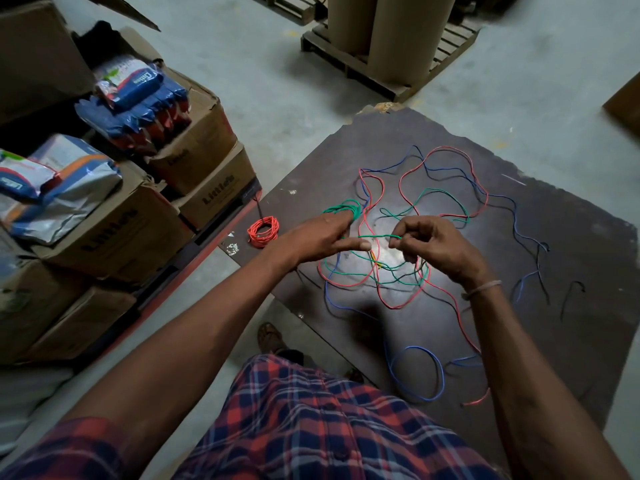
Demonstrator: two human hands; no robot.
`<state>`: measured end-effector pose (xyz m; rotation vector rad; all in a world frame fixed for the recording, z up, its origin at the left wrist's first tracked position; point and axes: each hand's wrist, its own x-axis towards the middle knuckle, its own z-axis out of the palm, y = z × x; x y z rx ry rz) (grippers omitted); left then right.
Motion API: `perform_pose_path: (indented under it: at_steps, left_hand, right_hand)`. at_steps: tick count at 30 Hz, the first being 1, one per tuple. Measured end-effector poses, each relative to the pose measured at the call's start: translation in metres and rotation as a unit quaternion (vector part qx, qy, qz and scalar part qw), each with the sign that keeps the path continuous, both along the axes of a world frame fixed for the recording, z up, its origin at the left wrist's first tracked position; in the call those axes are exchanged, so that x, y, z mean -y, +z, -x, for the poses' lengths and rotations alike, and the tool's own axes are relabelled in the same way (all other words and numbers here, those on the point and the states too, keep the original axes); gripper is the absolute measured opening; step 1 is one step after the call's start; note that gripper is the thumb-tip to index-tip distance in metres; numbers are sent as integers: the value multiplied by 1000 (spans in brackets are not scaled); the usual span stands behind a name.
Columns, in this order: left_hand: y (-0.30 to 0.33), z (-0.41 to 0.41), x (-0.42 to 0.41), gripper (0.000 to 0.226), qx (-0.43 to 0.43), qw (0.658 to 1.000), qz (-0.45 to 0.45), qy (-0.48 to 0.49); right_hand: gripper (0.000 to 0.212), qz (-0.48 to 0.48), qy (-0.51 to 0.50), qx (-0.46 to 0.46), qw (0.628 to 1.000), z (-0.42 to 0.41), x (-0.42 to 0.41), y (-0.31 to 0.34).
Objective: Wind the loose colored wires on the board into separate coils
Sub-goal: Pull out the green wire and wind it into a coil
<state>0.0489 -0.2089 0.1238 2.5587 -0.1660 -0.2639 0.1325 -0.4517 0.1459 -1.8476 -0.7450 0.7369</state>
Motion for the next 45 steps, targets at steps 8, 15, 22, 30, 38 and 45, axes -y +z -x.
perform_pose_path:
  at_steps: [8, 15, 22, 30, 38, 45]
  left_hand:
    - [-11, -1, -4, 40, 45, 992, -53, 109]
    - [0, 19, -16, 47, -171, 906, 357, 153]
    - [31, 21, 5, 46, -164, 748, 638, 84]
    - [23, 0, 8, 37, -6, 671, 716, 194]
    - [5, -9, 1, 33, 7, 948, 229, 221]
    - [20, 13, 13, 58, -66, 932, 340, 110]
  right_hand:
    - [16, 83, 15, 85, 993, -13, -11, 8]
    - [24, 16, -138, 120, 983, -26, -6, -1]
    - [29, 41, -188, -150, 970, -9, -42, -55]
    - [42, 35, -31, -260, 965, 55, -55, -47]
    - [24, 40, 49, -72, 995, 40, -22, 19]
    - [21, -253, -156, -249, 922, -10, -8, 31]
